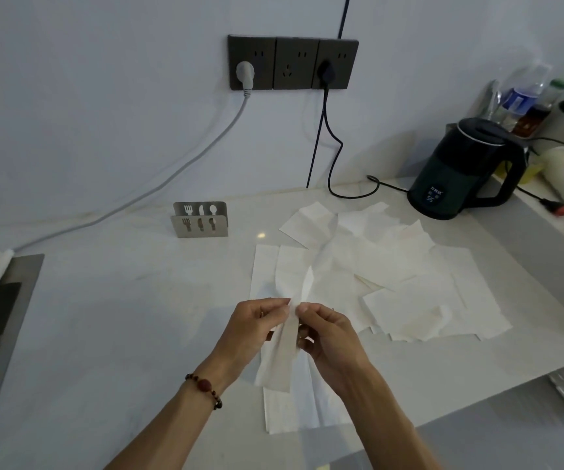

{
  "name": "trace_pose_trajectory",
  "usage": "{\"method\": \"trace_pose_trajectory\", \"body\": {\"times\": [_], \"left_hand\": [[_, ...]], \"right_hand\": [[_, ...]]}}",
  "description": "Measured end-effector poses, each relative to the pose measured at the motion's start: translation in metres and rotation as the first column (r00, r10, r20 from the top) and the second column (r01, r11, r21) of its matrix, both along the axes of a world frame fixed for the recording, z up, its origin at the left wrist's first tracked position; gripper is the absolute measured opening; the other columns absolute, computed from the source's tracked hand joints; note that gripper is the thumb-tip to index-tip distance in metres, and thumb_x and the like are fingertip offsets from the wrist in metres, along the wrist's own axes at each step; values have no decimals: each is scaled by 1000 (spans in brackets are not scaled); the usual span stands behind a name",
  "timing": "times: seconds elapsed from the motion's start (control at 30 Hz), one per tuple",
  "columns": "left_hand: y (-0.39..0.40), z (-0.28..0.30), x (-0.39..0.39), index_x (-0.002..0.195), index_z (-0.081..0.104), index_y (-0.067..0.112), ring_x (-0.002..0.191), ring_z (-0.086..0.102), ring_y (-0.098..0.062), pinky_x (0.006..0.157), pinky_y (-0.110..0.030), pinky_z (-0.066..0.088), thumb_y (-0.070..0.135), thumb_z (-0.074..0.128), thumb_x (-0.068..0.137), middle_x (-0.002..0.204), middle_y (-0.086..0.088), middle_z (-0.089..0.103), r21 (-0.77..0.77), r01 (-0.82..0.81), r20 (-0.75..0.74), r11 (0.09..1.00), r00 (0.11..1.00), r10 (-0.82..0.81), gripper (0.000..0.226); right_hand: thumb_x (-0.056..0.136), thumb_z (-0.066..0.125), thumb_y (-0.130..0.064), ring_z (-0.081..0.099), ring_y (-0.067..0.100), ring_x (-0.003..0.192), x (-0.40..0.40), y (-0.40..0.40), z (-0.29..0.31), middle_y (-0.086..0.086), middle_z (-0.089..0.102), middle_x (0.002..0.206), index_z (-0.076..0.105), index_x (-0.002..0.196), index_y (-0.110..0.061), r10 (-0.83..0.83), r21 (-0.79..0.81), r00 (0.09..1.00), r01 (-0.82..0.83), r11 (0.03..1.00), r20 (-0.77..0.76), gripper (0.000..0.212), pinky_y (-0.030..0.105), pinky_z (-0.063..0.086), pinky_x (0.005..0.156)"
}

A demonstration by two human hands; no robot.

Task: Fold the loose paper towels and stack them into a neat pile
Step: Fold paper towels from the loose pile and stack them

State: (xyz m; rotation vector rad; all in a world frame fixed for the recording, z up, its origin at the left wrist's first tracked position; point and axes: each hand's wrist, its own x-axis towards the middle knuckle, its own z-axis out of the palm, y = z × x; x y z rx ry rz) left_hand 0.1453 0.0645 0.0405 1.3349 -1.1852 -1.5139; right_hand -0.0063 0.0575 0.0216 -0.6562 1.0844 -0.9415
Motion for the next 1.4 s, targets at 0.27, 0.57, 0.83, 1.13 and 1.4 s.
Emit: {"method": "trace_pose_trajectory", "body": {"times": [0.27, 0.57, 0.83, 1.13, 1.4], "left_hand": [[3, -29, 16, 87, 76, 15, 82, 71, -21, 77, -32, 55, 15, 59, 94, 85, -4, 75, 99, -250, 151, 963, 961, 234, 18], [40, -61, 50, 80, 73, 12, 80, 70, -22, 78, -41, 57, 14, 64, 91, 81, 0, 74, 96, -396, 332, 913, 878, 346, 14], [60, -87, 58, 76, 72, 13, 77, 70, -22, 74, -38, 56, 14, 67, 88, 75, 2, 73, 143, -409, 400, 901, 857, 325, 13], [56, -98, 55, 75, 68, 8, 72, 67, -24, 65, -31, 50, 15, 67, 88, 72, -1, 72, 168, -417, 427, 893, 847, 315, 14], [50, -101, 54, 72, 67, 9, 64, 61, -13, 59, -22, 45, 16, 67, 87, 69, 1, 70, 136, -417, 473, 899, 825, 310, 16]], "right_hand": [[93, 60, -13, 57, 20, 72, -3, 4, -12, 8, 64, 79, 66, 84, -3, -90, 72, 983, 102, 992, -163, 15, 36, 49, 71], [83, 69, -8, 66, 20, 73, -17, 21, -47, 11, 72, 82, 73, 80, -18, 26, 33, 796, -7, 999, -605, 11, 42, 57, 78], [89, 65, -27, 62, 10, 66, -9, 32, -62, -4, 68, 72, 70, 76, -15, 140, 65, 467, -172, 983, -873, 18, 16, 45, 56], [91, 58, -24, 61, 13, 60, -7, 33, -67, -1, 65, 66, 64, 73, -14, 124, 59, 341, -194, 979, -932, 22, 20, 46, 53], [90, 57, -23, 56, 14, 55, -6, 34, -72, 1, 62, 62, 61, 70, -11, 138, 81, 341, -176, 981, -930, 23, 23, 44, 49]]}}
